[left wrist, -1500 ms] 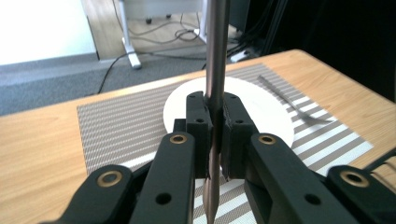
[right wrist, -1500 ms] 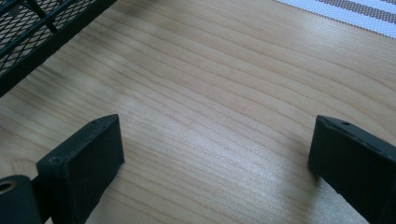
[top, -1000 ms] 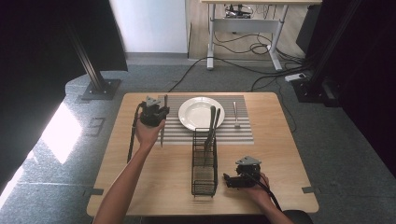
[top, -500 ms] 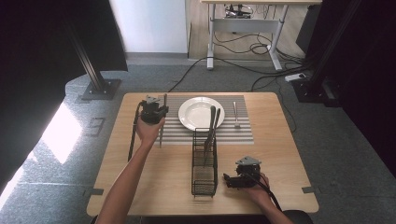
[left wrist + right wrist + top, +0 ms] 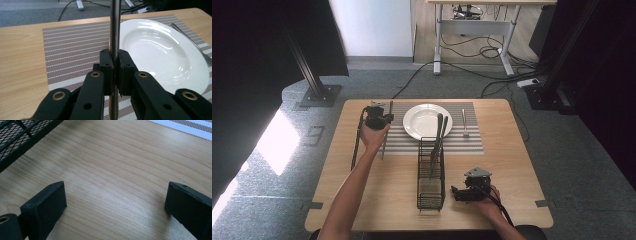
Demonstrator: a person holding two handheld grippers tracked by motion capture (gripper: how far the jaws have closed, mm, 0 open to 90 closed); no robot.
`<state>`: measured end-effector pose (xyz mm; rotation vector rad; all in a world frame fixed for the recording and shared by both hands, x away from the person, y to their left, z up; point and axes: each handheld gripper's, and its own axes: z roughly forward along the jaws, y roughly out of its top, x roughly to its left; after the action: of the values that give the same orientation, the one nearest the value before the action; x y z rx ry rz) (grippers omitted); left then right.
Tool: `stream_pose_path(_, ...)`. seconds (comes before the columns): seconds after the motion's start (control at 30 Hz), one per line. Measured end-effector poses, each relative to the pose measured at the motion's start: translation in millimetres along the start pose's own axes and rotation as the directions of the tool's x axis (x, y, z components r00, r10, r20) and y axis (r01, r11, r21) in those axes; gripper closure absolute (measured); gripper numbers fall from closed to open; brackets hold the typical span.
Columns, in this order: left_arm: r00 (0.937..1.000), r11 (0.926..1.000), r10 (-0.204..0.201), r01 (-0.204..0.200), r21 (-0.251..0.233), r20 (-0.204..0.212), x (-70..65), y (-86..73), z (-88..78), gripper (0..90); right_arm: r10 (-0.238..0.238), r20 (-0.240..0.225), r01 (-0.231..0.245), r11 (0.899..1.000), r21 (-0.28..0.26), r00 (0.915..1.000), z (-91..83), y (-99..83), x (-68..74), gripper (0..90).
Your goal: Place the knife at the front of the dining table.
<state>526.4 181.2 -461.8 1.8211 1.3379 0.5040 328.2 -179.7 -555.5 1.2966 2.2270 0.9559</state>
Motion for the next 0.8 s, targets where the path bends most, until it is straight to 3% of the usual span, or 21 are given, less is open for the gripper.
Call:
stream_pose_path(0.33,0.9977,0.9956,0.003,0.003,0.094,-0.068,2.6,-0.7,30.3,83.7,-0.001,-0.001,0.001,1.0,0.0,1.0,0.2,0.1,-0.2,3.5)
stream_pose_path(0.8,0.9936,0.9854,-0.022,0.04,0.166,-0.111,12.1,-9.4,55.8,83.7,-0.002,-0.003,0.002,1.0,-0.001,1.0,0.2,0.1,-0.2,3.6)
